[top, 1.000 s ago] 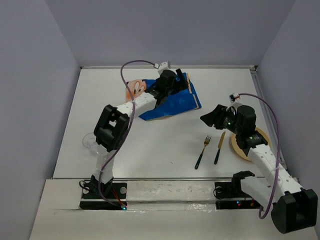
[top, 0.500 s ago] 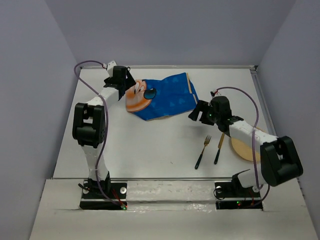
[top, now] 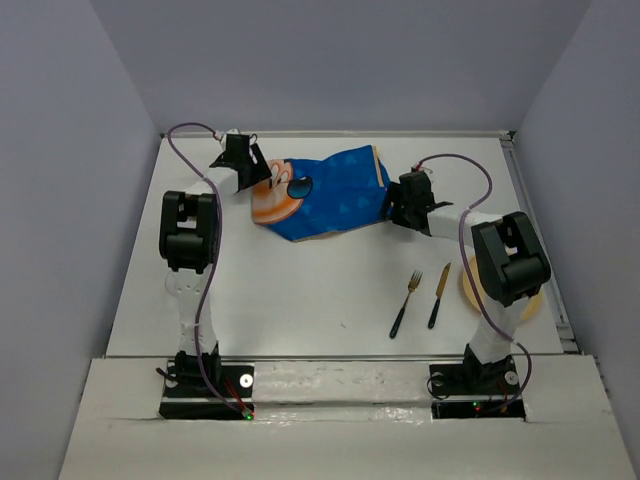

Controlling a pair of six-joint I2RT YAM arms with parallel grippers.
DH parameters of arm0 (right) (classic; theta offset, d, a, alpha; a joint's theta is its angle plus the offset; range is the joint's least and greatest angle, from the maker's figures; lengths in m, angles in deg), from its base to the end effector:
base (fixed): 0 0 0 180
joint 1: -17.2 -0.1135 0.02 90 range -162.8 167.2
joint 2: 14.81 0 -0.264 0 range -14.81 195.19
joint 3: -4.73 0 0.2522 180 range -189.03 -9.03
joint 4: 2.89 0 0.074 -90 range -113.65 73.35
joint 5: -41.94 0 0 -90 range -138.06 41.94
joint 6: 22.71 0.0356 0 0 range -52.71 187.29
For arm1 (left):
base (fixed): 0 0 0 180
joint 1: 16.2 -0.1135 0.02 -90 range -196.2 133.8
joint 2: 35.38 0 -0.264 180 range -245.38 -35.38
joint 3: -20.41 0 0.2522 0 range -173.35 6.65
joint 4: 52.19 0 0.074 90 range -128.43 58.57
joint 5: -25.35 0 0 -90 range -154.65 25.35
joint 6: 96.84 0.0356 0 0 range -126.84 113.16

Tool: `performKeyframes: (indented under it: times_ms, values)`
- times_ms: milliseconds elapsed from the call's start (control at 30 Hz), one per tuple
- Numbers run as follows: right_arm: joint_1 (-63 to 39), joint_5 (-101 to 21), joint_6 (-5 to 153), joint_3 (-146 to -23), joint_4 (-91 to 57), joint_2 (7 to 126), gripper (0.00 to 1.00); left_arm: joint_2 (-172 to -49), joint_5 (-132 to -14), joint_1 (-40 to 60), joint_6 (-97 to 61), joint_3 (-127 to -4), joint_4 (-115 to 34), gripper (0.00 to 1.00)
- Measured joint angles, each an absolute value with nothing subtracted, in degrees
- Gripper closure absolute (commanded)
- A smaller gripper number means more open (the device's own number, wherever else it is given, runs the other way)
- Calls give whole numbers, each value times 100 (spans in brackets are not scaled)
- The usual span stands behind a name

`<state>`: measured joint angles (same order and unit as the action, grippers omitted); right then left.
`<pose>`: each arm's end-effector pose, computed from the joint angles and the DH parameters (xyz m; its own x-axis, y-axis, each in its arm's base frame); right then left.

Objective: Set the dinner table for one person

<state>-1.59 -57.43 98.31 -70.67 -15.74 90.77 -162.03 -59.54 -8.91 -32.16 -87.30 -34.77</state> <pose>0.3698 0.1197 0.1665 -0.6593 0.3128 -0.6837 0.1571 0.9466 0.2815 0.5006 -0.0608 0.1786 -0.5552 -0.3584 -0.7505 -0.2016 0.9335 -0.2967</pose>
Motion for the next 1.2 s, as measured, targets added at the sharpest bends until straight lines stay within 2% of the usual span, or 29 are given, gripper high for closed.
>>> performKeyframes:
  times_ms: [100, 167, 233, 267, 300, 333, 400, 433, 467, 667, 767, 933, 1200]
  values:
    - [-159, -5782, 9820, -7386, -1579, 9407, 31, -16284, -6142, -919, -3213, -8802, -3525, 13]
    - [-159, -5821, 9794, -7570, -1574, 9573, 39, -16343, -6208, -932, -3211, -8829, -3619, 20]
    - [-159, -5865, 9764, -7736, -1581, 9711, 61, -16380, -6345, -943, -3229, -8855, -3691, 30]
    - [-159, -5883, 9724, -7778, -1581, 9756, 75, -16399, -6418, -943, -3255, -8859, -3748, 42]
    - [-159, -5900, 9705, -7830, -1583, 9807, 81, -16413, -6518, -945, -3301, -8859, -3816, 47]
    - [-159, -5935, 9696, -7880, -1576, 9879, 88, -16432, -6619, -945, -3364, -8857, -3899, 61]
    - [-159, -5959, 9678, -7942, -1574, 9947, 100, -16443, -6769, -943, -3460, -8822, -4034, 81]
    - [-159, -5968, 9652, -7953, -1579, 9949, 100, -16443, -6861, -943, -3511, -8774, -4137, 94]
    - [-159, -5983, 9608, -7957, -1581, 9949, 100, -16443, -6964, -939, -3603, -8713, -4273, 100]
    - [-159, -6036, 9390, -7904, -1616, 9719, 100, -16360, -7342, -928, -3847, -8179, -4896, 100]
    - [-159, -6020, 9272, -7859, -1629, 9363, 100, -15923, -7530, -919, -4044, -7583, -5188, 100]
    - [-159, -5911, 9090, -7859, -1622, 8366, 100, -14399, -7615, -908, -4370, -6492, -5488, 100]
    - [-124, -5710, 8765, -8239, -1760, 7166, 100, -11165, -7263, -792, -4566, -5168, -6161, 100]
